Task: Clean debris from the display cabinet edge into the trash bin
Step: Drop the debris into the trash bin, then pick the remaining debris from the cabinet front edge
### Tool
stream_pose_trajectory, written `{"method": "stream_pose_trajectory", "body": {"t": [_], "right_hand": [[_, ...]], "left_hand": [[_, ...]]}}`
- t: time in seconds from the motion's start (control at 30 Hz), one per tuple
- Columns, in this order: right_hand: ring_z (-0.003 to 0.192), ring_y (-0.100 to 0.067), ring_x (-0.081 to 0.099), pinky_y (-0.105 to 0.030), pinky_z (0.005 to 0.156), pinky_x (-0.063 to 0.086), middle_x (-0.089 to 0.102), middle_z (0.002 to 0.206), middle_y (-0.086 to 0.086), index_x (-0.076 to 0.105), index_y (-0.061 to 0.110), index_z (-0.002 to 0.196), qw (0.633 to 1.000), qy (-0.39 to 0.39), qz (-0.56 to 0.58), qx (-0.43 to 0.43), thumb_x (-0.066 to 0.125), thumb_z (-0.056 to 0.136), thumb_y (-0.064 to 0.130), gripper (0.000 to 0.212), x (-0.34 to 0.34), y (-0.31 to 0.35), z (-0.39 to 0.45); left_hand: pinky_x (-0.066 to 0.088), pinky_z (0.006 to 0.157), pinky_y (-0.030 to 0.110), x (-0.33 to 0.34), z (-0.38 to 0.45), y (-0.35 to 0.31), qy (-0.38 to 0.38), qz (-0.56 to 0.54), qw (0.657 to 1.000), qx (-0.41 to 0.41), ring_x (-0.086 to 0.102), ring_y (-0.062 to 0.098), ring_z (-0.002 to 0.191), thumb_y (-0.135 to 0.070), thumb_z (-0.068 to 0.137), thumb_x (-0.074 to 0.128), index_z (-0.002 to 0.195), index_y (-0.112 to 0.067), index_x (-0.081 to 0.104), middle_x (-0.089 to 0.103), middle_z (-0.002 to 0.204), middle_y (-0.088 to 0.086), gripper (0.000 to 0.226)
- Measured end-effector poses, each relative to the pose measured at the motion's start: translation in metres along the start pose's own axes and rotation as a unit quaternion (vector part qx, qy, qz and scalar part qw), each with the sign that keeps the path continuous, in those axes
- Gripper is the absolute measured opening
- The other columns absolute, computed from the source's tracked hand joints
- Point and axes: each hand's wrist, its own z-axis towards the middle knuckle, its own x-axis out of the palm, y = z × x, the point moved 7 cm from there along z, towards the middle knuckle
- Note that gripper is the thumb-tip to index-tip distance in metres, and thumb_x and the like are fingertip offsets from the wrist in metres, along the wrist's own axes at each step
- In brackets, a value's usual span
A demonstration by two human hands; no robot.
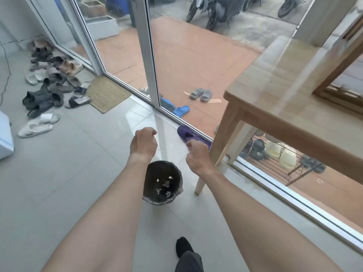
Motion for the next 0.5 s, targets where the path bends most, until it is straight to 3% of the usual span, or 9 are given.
{"method": "stream_pose_trajectory", "body": {"t": [0.17,0.3,0.37,0.5], "right_hand": [[0.094,-0.031,0.061,-0.040,0.075,0.054,0.062,0.101,-0.012,0.062,0.009,0.097,0.993,-0.107,-0.027,-0.043,0.053,0.083,0.002,0.019,-0.084,0.023,-0.017],[0.099,-0.035,0.058,-0.044,0.079,0.051,0.062,0.107,-0.019,0.062,0.004,0.101,0.981,-0.169,-0.011,-0.098,0.046,0.082,-0.006,0.027,-0.162,0.055,-0.046],[0.096,-0.038,0.060,-0.043,0.078,0.049,0.063,0.105,-0.022,0.063,0.002,0.097,0.973,-0.197,-0.004,-0.122,0.048,0.083,-0.003,0.021,-0.197,0.061,-0.062],[0.093,-0.040,0.060,-0.046,0.083,0.051,0.063,0.103,-0.023,0.063,0.001,0.098,0.962,-0.246,-0.019,-0.117,0.044,0.080,-0.006,0.026,-0.268,0.038,-0.089]], "left_hand": [[0.053,0.092,0.044,-0.018,-0.005,-0.080,-0.039,-0.021,0.995,0.087,0.062,0.037,0.106,-0.002,0.087,0.047,0.108,-0.004,0.069,0.070,0.110,0.020,0.031],[0.052,0.085,0.043,-0.036,-0.018,-0.153,-0.082,-0.048,0.986,0.134,0.064,0.040,0.096,-0.006,0.084,0.050,0.097,-0.004,0.071,0.071,0.099,0.022,0.024],[0.051,0.086,0.043,-0.042,-0.027,-0.187,-0.095,-0.067,0.980,0.160,0.064,0.039,0.096,-0.007,0.083,0.050,0.096,-0.005,0.071,0.071,0.100,0.022,0.025],[0.050,0.084,0.044,-0.045,-0.048,-0.257,-0.090,-0.094,0.968,0.214,0.064,0.039,0.093,-0.005,0.081,0.054,0.093,-0.007,0.071,0.069,0.096,0.020,0.021]]}}
